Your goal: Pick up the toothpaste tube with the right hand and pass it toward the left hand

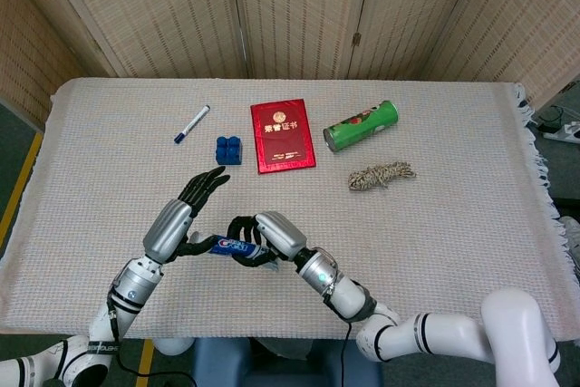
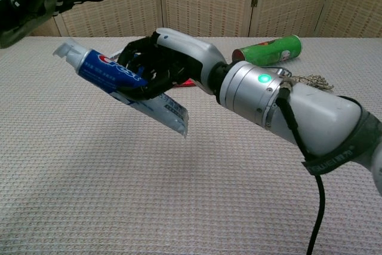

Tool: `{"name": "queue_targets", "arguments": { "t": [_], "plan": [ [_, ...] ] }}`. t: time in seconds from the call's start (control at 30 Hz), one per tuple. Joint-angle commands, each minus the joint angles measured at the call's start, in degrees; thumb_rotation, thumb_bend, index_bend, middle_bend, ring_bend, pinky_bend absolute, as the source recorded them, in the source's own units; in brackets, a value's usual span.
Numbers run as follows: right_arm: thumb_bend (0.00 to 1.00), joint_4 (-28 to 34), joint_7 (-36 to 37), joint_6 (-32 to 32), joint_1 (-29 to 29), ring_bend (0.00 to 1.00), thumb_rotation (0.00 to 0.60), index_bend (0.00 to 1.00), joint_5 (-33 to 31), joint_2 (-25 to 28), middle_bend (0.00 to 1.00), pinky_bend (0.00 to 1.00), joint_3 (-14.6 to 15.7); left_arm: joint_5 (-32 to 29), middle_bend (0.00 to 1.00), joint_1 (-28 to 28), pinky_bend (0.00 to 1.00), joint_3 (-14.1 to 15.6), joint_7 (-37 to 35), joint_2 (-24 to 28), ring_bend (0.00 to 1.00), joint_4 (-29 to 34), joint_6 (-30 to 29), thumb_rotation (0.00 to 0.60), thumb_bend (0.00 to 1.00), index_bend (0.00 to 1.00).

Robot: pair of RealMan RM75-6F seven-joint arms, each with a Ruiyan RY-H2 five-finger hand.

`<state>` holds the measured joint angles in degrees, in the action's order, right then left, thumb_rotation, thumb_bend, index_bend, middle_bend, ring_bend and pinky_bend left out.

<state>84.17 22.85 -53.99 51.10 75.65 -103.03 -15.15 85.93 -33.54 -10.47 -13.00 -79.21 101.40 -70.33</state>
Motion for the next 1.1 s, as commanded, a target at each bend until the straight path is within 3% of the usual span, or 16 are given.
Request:
{"name": "queue_targets", "arguments": {
  "t": [0.03,0.67,1.1],
  "plan": [
    [0.71,0.27,-0.37,-0.34,0.0,0.73,0.6,0.79,-0.26,-0.64,0.64,0.63,-0.46,0.76,0.0,-0.52,0.0,0.23,0.87,-1.42,0.0,-0.98,-0.15,0.0,0.13,0.0],
    [0.74,-0.29,3.0,-2.62,-1.43,0.74,0.6,0.8,-0.38,-4.38,0.64,0.63,-2.18,1.82,0.0,-1.28,0.0,-0.82,2.94,-7.96,0.0,-5.05,-3.69,0.0,0.13,0.0],
    [0.74,-0.46,2.68,-2.27,-1.86,0.74,0.6,0.8,-0.3,-4.73,0.64,0.63,-2.55,0.63,0.0,-1.28,0.0,-0.96,3.85,-7.71,0.0,-4.82,-3.32,0.0,0.14,0.0]
  ]
}}
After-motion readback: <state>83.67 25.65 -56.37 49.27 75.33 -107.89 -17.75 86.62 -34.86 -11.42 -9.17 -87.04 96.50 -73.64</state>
